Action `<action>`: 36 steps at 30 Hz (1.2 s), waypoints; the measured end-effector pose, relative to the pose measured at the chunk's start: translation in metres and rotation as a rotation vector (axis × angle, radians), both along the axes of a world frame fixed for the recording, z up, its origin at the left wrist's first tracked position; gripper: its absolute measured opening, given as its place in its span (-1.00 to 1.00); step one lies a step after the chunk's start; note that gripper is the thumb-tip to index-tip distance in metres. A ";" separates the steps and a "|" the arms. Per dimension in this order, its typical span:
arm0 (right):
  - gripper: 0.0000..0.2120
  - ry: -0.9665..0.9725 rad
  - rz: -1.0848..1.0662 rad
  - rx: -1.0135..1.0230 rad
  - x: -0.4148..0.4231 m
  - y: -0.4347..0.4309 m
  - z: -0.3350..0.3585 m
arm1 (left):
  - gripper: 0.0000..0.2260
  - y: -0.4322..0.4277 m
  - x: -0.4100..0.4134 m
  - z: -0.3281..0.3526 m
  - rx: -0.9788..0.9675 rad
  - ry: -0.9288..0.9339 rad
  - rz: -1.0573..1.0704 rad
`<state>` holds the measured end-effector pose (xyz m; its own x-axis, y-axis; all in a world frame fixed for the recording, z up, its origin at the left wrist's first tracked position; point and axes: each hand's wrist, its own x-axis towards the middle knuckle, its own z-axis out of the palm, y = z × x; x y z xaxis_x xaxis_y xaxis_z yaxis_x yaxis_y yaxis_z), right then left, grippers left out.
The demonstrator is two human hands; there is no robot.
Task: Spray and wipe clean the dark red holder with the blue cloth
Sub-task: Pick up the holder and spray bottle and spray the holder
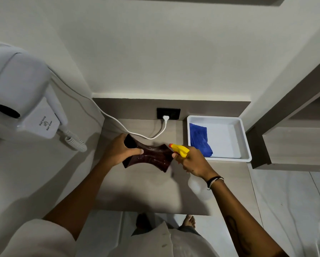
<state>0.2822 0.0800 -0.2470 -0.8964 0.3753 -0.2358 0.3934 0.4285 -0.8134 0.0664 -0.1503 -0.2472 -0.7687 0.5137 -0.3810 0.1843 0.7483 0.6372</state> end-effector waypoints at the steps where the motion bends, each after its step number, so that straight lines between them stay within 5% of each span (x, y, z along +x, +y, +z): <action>1: -0.66 0.001 0.000 0.005 0.001 0.001 0.000 | -0.35 0.003 -0.001 0.002 -0.002 -0.046 0.072; 5: -0.72 -0.013 -0.002 0.009 0.003 0.003 -0.003 | -0.14 0.006 -0.002 0.003 -0.028 -0.211 0.242; 10: -0.81 -0.006 0.042 0.007 0.001 0.000 -0.001 | -0.26 0.007 -0.005 -0.002 0.093 -0.305 0.196; 14: -0.95 0.019 0.080 -0.019 -0.004 -0.005 -0.002 | 0.18 0.002 -0.003 0.000 0.034 -0.163 0.021; 18: -0.90 0.023 0.101 -0.013 -0.014 -0.010 0.001 | 0.32 -0.002 0.005 -0.004 0.038 -0.036 -0.150; 21: -0.73 0.033 0.131 0.024 -0.019 -0.014 0.003 | 0.22 0.000 0.010 -0.008 -0.022 0.187 -0.215; 23: -0.87 0.041 0.140 0.042 -0.020 -0.016 0.003 | 0.13 0.002 0.012 -0.010 -0.019 0.294 -0.234; 28: -0.60 0.071 0.234 0.097 -0.026 -0.021 0.013 | -0.09 0.002 0.015 -0.007 0.030 0.345 -0.271; 36: -0.61 -0.059 0.167 0.122 -0.026 -0.019 0.011 | -0.09 0.006 0.017 0.001 0.007 0.343 -0.301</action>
